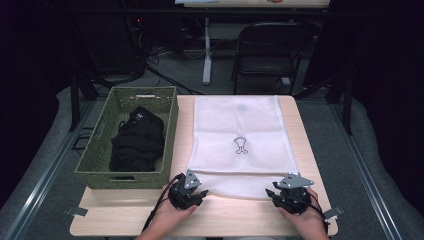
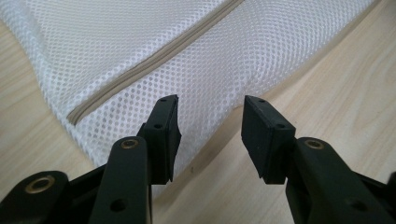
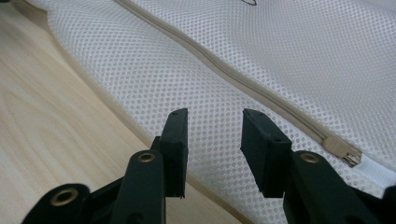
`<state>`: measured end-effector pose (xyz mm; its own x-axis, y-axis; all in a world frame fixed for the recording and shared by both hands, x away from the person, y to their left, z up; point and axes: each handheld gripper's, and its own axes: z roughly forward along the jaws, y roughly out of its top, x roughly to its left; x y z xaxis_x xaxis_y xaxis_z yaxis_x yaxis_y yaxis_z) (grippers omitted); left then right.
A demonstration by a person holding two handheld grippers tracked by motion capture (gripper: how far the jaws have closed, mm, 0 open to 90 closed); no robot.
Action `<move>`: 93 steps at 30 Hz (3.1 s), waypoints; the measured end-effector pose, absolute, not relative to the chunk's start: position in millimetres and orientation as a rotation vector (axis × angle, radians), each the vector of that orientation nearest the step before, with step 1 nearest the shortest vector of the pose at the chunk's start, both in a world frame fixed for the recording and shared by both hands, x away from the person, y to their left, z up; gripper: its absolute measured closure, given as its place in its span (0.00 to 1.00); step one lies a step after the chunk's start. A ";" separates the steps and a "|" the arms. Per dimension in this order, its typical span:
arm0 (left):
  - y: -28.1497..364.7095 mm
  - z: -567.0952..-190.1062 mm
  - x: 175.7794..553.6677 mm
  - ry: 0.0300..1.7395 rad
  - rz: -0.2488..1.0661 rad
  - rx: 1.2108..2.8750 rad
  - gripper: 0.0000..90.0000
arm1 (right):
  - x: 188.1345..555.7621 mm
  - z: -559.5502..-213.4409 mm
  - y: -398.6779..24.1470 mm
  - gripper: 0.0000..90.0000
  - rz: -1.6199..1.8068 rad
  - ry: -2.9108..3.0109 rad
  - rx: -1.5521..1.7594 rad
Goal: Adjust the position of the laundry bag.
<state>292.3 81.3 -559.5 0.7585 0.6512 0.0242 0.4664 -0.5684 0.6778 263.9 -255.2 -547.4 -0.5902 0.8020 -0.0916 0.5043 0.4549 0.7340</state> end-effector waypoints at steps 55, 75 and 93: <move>73.9 -572.2 303.5 0.791 0.299 2.299 0.88 | 354.2 -535.8 -315.3 0.74 0.743 2.088 1.443; 74.4 -572.6 304.1 0.787 0.285 2.296 0.91 | 377.7 -556.3 -326.9 0.70 0.719 2.040 1.597; 74.0 -573.1 304.1 0.791 0.290 2.302 0.94 | 378.8 -567.4 -332.2 0.78 0.765 2.048 1.655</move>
